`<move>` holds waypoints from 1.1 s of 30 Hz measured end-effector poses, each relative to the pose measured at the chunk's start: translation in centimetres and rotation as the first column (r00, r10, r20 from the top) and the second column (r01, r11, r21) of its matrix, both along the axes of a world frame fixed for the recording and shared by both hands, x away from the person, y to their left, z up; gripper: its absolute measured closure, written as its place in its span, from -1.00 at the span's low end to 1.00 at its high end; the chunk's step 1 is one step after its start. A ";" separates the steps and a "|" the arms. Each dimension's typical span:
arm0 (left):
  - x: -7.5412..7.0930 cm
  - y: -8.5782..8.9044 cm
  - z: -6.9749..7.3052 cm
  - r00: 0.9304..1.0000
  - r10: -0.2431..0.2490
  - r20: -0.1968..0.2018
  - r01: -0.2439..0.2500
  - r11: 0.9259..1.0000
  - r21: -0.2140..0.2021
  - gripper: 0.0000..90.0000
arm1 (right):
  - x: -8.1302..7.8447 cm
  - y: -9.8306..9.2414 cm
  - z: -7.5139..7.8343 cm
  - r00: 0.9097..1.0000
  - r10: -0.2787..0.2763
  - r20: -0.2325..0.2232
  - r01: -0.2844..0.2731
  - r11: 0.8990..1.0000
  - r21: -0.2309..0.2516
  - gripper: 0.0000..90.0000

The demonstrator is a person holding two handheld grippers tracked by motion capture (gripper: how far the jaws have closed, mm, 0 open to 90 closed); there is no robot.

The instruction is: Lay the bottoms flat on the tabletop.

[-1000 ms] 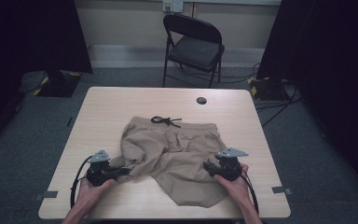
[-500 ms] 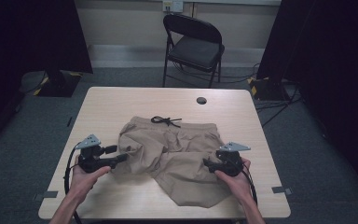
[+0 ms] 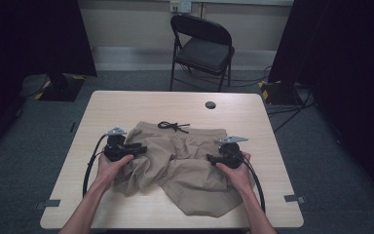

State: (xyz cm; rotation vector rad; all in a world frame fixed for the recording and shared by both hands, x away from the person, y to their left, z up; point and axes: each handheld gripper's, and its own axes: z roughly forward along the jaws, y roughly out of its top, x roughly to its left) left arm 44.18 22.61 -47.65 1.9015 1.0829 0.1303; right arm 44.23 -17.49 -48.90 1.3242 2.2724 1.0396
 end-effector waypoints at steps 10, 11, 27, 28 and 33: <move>-2.6 -0.3 -2.1 0.999 -0.032 -0.016 0.033 0.998 0.045 0.49 | -2.3 0.2 -0.8 0.997 0.017 0.069 -0.013 0.998 -0.059 -0.18; -3.0 -0.3 -2.2 0.999 -0.037 -0.004 0.038 0.998 0.045 0.48 | -2.6 0.1 -0.8 0.997 0.018 0.070 -0.014 0.998 -0.054 -0.18; -8.7 0.0 -2.0 0.996 -0.084 -0.021 0.085 0.996 0.040 0.39 | -6.6 -0.8 -0.6 0.996 0.080 0.050 -0.076 0.995 -0.063 -0.17; -8.9 0.1 -2.0 0.996 -0.090 -0.026 0.091 0.995 0.040 0.37 | -6.9 -0.9 -0.6 0.996 0.079 0.050 -0.076 0.995 -0.062 -0.17; -9.5 0.4 -1.6 0.992 -0.118 -0.049 0.120 0.992 0.040 0.29 | -7.9 -1.1 -0.5 0.995 0.088 0.041 -0.086 0.995 -0.057 -0.17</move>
